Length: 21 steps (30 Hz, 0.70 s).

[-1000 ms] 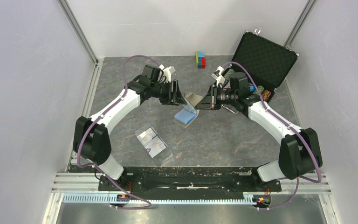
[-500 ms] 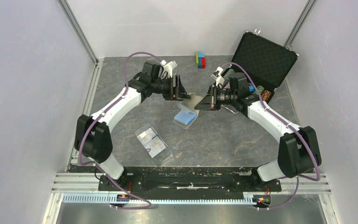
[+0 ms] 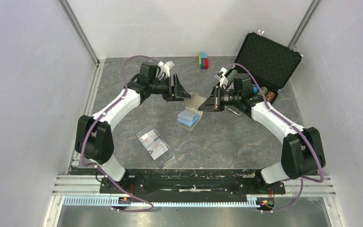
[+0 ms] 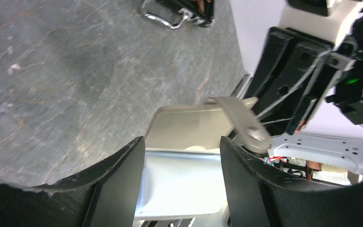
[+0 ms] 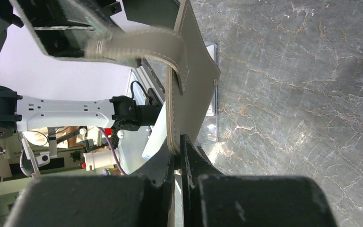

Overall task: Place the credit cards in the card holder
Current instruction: Open the card holder.

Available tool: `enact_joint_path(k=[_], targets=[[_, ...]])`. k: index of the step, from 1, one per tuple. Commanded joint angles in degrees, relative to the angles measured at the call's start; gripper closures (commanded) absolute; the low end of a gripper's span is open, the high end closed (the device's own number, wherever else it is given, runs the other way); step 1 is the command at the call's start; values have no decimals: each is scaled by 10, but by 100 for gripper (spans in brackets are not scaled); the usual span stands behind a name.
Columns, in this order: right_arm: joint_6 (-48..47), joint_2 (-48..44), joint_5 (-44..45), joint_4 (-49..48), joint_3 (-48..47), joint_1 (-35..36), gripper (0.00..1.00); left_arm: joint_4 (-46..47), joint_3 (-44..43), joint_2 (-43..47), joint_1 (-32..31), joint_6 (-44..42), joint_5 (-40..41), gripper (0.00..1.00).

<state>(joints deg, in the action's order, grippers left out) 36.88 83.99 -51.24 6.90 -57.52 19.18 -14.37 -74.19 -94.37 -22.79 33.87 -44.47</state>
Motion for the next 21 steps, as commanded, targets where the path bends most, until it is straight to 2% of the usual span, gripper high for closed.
enact_joint_path(k=[1, 11, 16, 21], targets=[[-13, 1, -21, -17, -14, -5, 100, -116, -23, 21, 8, -90, 20, 34], [-32, 2, -13, 7, -18, -5, 100, -209, 8, 34, 7, -136, 18, 34], [-42, 2, -8, 18, -17, -5, 100, -219, 5, 27, -4, -138, 6, 40], [-42, 3, -7, 21, -20, -5, 100, -221, -3, 15, -22, -132, -2, 40]])
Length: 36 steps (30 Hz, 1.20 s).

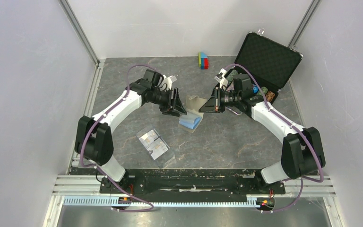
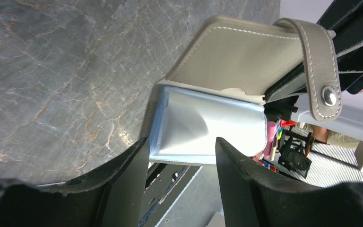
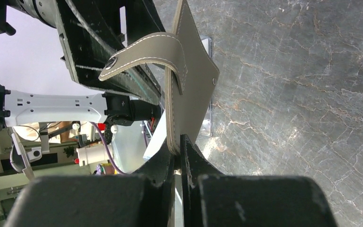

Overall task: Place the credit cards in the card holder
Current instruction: Open the card holder.

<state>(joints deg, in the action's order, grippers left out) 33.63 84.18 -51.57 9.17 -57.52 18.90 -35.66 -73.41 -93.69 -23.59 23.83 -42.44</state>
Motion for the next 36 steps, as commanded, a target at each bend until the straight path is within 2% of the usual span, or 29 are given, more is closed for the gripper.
enact_joint_path(k=[1, 12, 16, 22, 25, 32, 36], targets=[[-10, 0, -4, -2, -21, -2, 100, -10, -12, 5, -15, -32, -27, 40], [-19, 1, -4, 6, -18, -3, 100, 17, -26, 7, -22, -10, -48, 47], [-23, 0, -5, 8, -15, -3, 100, 100, -9, 20, -21, 45, -77, 46], [-26, -6, -10, 8, -9, -3, 100, 329, 54, 40, -20, 193, -110, 40], [-23, -7, -13, 8, -12, -3, 100, 405, 72, 36, -20, 233, -114, 38], [-16, -6, -24, 8, -23, -3, 100, 442, 81, 29, -21, 225, -114, 40], [-8, -6, -28, 8, -27, -4, 100, 397, 79, 46, -21, 164, -96, 46]])
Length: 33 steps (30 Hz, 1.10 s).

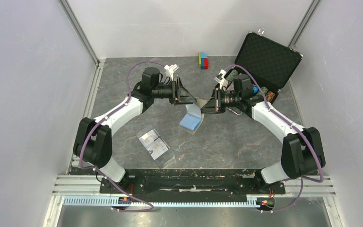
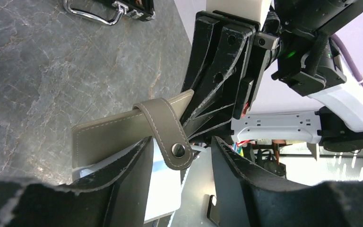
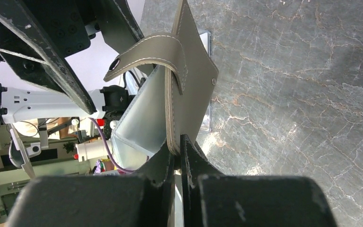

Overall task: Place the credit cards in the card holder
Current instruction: Open the card holder.

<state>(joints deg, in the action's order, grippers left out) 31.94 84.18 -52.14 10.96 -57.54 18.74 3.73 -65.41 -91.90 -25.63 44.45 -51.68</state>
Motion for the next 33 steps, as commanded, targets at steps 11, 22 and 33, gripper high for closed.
enact_joint_path(k=[11, 22, 33], targets=[[22, -2, -34, -15, -44, -2, 100, -285, -53, 38, -22, -302, 136, 45], [6, -7, -71, -26, -34, -2, 100, -179, -34, 11, -15, -258, 120, 29], [2, 7, -133, -79, -37, -2, 100, 1, 41, 11, 27, -189, -38, 24]])
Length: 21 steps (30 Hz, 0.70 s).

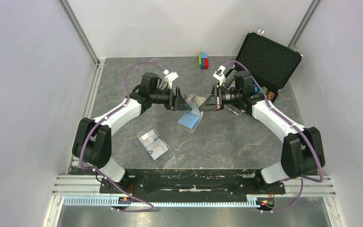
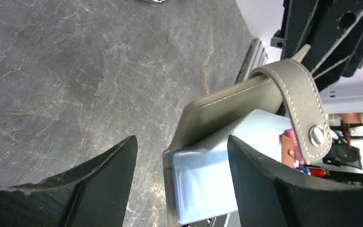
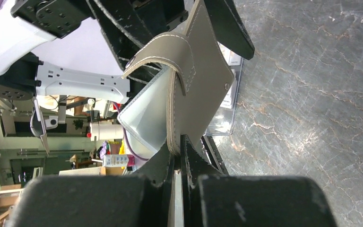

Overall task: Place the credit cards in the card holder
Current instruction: Open the card holder.

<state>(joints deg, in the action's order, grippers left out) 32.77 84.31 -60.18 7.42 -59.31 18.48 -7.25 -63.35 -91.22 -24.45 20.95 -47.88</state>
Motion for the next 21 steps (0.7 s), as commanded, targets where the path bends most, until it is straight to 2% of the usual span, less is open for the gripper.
enact_joint_path(k=[1, 3, 6, 10, 13, 15, 16, 17, 20, 21], targets=[[-4, 7, -56, -47, -20, 1, 100, 126, 26, 7, 17, 54, -85, 25], [-4, 13, -63, -48, -21, 0, 100, 159, 31, 9, 17, 76, -104, 27], [-6, 19, -65, -48, -22, 1, 100, 209, 38, 9, 18, 114, -129, 36], [-8, 24, -59, -47, -23, 1, 100, 267, 49, 9, 20, 164, -143, 57], [-10, 26, -44, -48, -22, 1, 99, 276, 51, 9, 22, 177, -144, 80], [-13, 26, -35, -48, -22, -1, 92, 273, 50, 11, 24, 179, -142, 92], [-17, 25, -29, -47, -23, -2, 85, 267, 49, 13, 25, 178, -140, 95], [-22, 23, -23, -43, -25, -5, 73, 261, 48, 14, 26, 176, -137, 98], [-39, 7, 5, -31, -23, -24, 50, 207, 37, 26, 32, 144, -124, 98], [-46, 1, 13, -24, -23, -33, 45, 172, 28, 31, 32, 125, -117, 98]])
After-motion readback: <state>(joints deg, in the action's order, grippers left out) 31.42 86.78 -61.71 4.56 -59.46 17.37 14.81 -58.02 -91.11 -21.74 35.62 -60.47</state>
